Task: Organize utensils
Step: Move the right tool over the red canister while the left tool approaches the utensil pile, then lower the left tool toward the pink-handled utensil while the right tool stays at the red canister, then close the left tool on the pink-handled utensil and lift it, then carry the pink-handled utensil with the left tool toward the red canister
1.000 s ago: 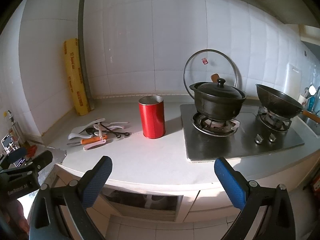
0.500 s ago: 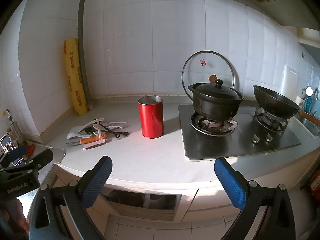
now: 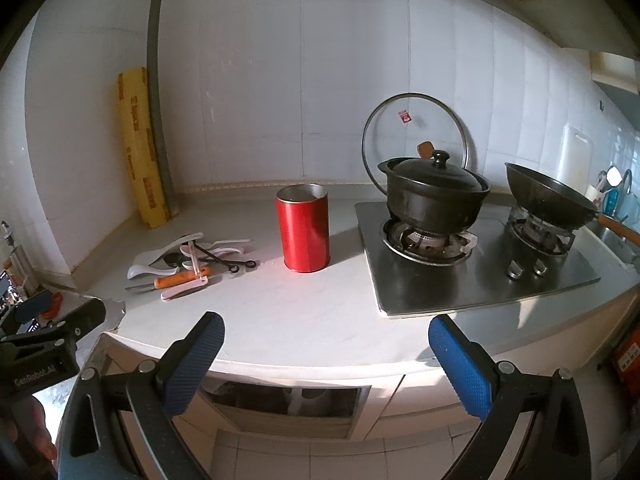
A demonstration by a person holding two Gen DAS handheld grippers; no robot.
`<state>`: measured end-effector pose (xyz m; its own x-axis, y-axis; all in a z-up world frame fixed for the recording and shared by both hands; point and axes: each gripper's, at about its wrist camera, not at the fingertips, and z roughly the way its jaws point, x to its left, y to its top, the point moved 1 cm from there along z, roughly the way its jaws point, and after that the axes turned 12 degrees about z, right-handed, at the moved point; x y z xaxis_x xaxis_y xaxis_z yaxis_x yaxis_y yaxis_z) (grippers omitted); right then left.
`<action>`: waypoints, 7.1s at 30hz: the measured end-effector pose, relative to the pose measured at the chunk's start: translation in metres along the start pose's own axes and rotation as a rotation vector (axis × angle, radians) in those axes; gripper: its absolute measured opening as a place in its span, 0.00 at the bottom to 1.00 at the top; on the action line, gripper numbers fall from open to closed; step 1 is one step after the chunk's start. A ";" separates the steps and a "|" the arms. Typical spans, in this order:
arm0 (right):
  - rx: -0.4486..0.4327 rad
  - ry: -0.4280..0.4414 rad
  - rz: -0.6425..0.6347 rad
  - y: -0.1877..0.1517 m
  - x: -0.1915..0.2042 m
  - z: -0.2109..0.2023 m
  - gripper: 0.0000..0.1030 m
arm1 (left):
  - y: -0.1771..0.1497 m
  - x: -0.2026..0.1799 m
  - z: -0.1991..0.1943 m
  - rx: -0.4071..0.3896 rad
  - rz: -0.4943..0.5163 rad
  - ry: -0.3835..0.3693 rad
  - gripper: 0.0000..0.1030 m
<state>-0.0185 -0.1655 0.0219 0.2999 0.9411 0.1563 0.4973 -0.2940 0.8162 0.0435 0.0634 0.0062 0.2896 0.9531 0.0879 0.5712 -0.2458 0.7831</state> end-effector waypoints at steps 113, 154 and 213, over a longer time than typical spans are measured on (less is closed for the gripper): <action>0.231 0.293 -0.231 0.062 0.043 0.331 0.87 | 0.017 0.089 0.243 0.506 -0.662 -0.033 0.69; 0.248 0.307 -0.237 0.061 0.042 0.330 0.88 | 0.063 -0.012 0.296 0.577 -0.173 -0.125 0.67; 0.274 0.335 -0.215 0.063 0.036 0.330 0.88 | 0.035 0.043 0.286 0.742 -0.193 0.053 0.26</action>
<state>0.2924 -0.2048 -0.1049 -0.0900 0.9742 0.2072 0.7289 -0.0774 0.6803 0.2955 0.0450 -0.1392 0.1062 0.9937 0.0352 0.9791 -0.1106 0.1707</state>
